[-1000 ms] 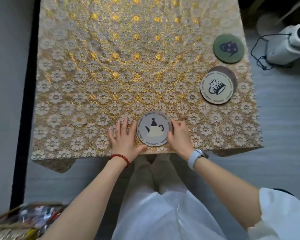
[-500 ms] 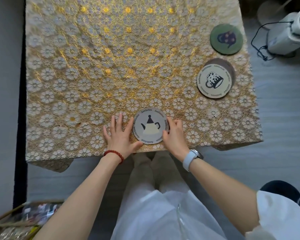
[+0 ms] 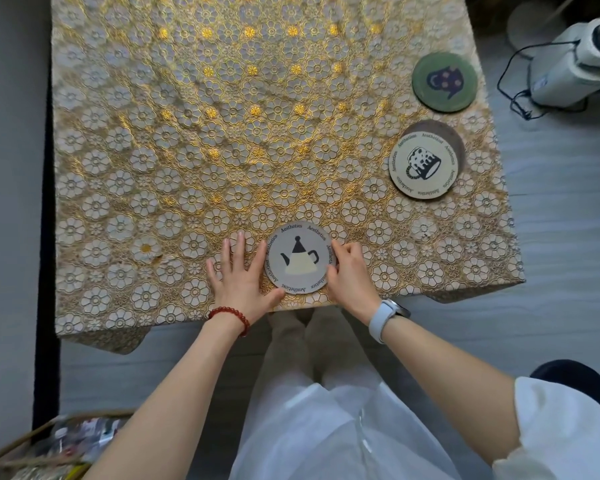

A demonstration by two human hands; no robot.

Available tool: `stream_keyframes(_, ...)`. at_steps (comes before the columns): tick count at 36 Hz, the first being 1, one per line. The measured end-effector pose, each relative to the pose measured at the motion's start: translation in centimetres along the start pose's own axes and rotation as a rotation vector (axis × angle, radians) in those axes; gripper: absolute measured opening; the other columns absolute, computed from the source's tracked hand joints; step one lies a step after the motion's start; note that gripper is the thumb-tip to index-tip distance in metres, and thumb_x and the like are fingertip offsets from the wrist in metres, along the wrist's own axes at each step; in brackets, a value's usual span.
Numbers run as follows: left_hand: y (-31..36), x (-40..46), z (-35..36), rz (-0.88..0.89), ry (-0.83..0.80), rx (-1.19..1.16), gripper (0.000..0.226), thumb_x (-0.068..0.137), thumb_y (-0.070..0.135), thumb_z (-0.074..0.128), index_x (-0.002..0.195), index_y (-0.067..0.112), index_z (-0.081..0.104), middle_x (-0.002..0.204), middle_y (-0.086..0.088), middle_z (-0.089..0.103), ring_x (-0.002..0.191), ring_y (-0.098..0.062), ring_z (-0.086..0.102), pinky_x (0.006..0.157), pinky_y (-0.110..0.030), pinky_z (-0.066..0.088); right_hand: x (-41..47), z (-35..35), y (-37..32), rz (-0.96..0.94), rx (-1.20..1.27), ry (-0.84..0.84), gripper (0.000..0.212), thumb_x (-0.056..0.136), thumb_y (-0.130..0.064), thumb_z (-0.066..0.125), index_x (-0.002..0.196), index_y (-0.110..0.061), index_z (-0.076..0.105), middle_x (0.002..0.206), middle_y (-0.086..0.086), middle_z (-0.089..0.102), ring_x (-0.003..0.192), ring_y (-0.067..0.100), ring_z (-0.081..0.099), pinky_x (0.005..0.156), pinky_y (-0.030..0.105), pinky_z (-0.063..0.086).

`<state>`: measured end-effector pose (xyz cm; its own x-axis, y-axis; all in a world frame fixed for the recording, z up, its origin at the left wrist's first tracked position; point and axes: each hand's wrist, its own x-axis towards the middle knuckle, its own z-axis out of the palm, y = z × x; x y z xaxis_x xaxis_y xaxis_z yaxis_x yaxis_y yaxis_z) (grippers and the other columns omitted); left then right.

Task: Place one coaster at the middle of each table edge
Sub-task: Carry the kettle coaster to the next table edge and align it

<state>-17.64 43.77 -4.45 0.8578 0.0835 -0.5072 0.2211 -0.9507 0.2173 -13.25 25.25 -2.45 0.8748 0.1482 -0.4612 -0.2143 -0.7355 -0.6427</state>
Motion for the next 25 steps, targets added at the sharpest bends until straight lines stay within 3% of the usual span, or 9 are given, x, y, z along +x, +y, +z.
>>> stream_keyframes(9, -0.3, -0.2, 0.4, -0.007, 0.001, -0.003, 0.094, 0.071, 0.064, 0.054, 0.141, 0.036, -0.002, 0.153, -0.003, -0.019, 0.139, -0.026, -0.022, 0.108, -0.059, -0.011, -0.3, 0.1, 0.3, -0.036, 0.006, -0.009, 0.042, 0.087, -0.005, 0.042, 0.129, -0.011, 0.038, 0.107, 0.010, 0.039, 0.092, 0.019, 0.047, 0.088, 0.027, 0.043)
stream_keyframes(16, -0.3, -0.1, 0.2, -0.009, -0.006, -0.003, 0.095, 0.069, 0.064, 0.055, 0.141, 0.037, 0.000, 0.154, -0.002, -0.016, 0.139, -0.026, -0.020, 0.109, -0.059, -0.009, -0.2, -0.2, 0.3, -0.012, -0.031, -0.028, 0.040, 0.088, -0.006, 0.042, 0.127, -0.010, 0.038, 0.114, 0.013, 0.040, 0.094, 0.024, 0.052, 0.088, 0.035, 0.047)
stream_keyframes(19, -0.5, 0.0, -0.3, -0.005, -0.032, 0.006, 0.100, 0.065, 0.064, 0.061, 0.141, 0.038, 0.000, 0.154, -0.001, -0.014, 0.140, -0.026, -0.017, 0.111, -0.058, -0.005, -0.1, -0.4, 0.3, -0.010, -0.027, -0.036, 0.035, 0.087, -0.006, 0.042, 0.122, -0.009, 0.039, 0.114, 0.015, 0.042, 0.091, 0.025, 0.052, 0.086, 0.037, 0.048)
stream_keyframes(25, 0.2, 0.9, -2.0, -0.015, -0.077, 0.042, 0.114, 0.060, 0.062, 0.068, 0.140, 0.035, -0.008, 0.155, -0.003, -0.012, 0.141, -0.025, -0.013, 0.111, -0.058, -0.002, 0.4, -2.8, 1.6, -0.024, -0.081, -0.041, 0.045, 0.090, -0.016, 0.042, 0.133, -0.012, 0.032, 0.123, 0.012, 0.042, 0.086, 0.017, 0.051, 0.080, 0.033, 0.048)
